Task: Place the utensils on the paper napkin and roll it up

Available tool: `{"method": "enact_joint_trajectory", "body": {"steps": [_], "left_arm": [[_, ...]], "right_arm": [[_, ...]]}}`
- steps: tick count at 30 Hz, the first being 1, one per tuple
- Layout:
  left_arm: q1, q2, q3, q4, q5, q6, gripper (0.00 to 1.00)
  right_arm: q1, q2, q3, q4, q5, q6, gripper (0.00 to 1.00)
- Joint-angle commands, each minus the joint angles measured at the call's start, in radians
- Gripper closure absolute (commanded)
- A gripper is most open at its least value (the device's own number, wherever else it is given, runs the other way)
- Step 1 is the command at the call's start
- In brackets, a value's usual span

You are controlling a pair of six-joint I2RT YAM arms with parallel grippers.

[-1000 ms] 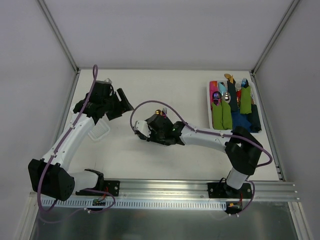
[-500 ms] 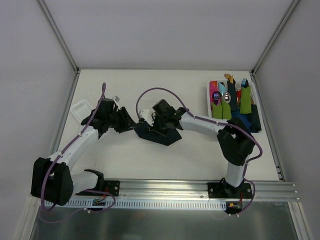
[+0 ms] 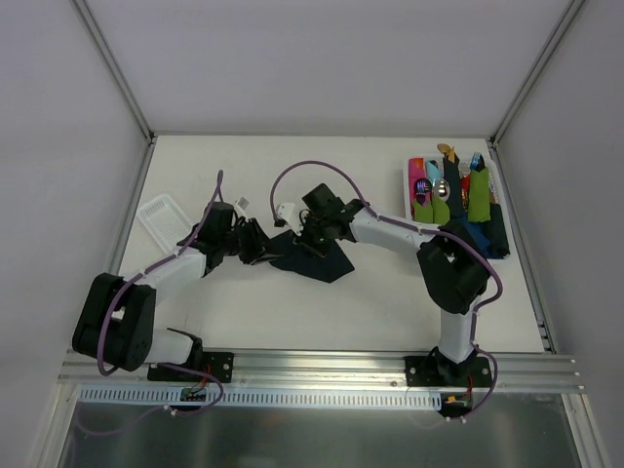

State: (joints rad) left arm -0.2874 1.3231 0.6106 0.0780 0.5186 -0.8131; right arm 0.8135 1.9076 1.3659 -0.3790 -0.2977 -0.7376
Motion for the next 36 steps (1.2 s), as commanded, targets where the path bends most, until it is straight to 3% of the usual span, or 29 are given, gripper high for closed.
{"method": "enact_joint_trajectory", "body": {"steps": [1, 15, 25, 29, 36], "left_arm": [[-0.030, 0.048, 0.015, 0.106, 0.031, -0.037, 0.79], [-0.079, 0.232, 0.081, 0.181, 0.015, -0.054, 0.83], [-0.079, 0.324, 0.104, 0.171, -0.048, -0.089, 0.94], [-0.081, 0.367, 0.129, 0.131, -0.071, -0.093, 0.99], [-0.082, 0.421, 0.138, 0.100, -0.107, -0.133, 1.00]], "right_arm": [[-0.014, 0.014, 0.056, -0.012, -0.029, -0.020, 0.96], [-0.042, 0.054, 0.081, -0.026, -0.040, -0.037, 0.96], [-0.050, 0.076, 0.108, -0.032, -0.047, -0.037, 0.95], [-0.050, 0.073, 0.113, -0.032, -0.043, -0.028, 0.90], [-0.080, -0.018, 0.093, -0.032, -0.008, 0.050, 0.77]]}}
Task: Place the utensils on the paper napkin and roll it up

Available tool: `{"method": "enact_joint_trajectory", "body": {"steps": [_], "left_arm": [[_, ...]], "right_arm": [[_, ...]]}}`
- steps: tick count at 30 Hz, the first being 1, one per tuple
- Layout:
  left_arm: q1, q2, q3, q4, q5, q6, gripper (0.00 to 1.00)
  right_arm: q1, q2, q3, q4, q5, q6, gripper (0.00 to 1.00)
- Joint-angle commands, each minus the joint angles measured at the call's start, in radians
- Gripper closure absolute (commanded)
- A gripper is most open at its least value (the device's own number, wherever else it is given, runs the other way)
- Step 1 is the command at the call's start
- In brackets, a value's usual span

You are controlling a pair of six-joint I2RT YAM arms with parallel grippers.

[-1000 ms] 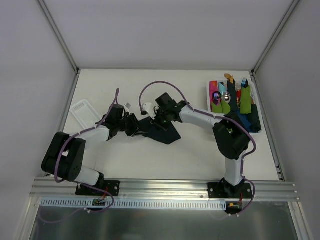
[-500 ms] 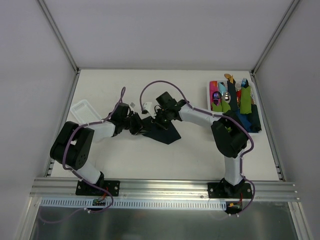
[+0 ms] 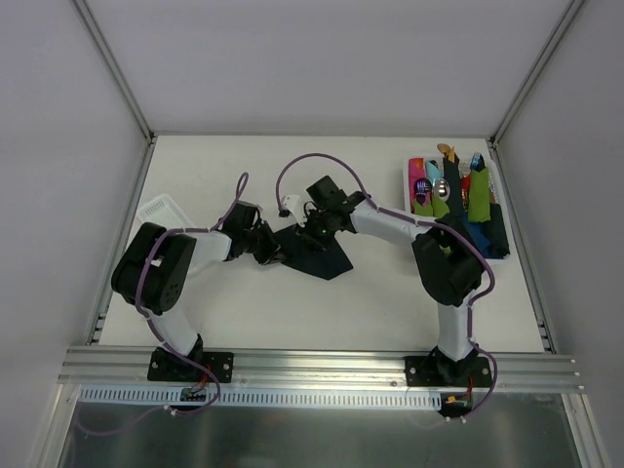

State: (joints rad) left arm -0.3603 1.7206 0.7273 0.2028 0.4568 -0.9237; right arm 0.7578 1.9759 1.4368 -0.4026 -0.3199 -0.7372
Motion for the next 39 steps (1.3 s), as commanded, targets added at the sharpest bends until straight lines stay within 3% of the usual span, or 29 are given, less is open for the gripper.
{"method": "enact_joint_trajectory", "body": {"steps": [1, 5, 11, 16, 23, 39], "left_arm": [[-0.011, 0.027, 0.021, -0.028, -0.047, -0.027, 1.00], [-0.020, 0.033, 0.015, -0.037, -0.067, -0.049, 1.00], [-0.060, 0.031, -0.003, -0.054, -0.121, -0.116, 1.00], [-0.141, 0.030, -0.026, -0.063, -0.173, -0.210, 1.00], [-0.184, 0.010, -0.060, -0.069, -0.240, -0.308, 1.00], [-0.184, -0.035, -0.089, -0.131, -0.313, -0.331, 1.00]], "right_arm": [[-0.032, -0.104, 0.017, -0.010, 0.024, 0.062, 0.77], [-0.096, -0.202, 0.004, -0.044, 0.038, 0.151, 0.76], [-0.121, -0.299, -0.088, -0.142, -0.080, 0.362, 0.78], [-0.137, -0.316, -0.171, -0.156, -0.171, 0.441, 0.80], [-0.141, -0.238, -0.208, -0.131, -0.191, 0.481, 0.82], [-0.150, -0.035, -0.136, -0.091, -0.094, 0.483, 0.85]]}}
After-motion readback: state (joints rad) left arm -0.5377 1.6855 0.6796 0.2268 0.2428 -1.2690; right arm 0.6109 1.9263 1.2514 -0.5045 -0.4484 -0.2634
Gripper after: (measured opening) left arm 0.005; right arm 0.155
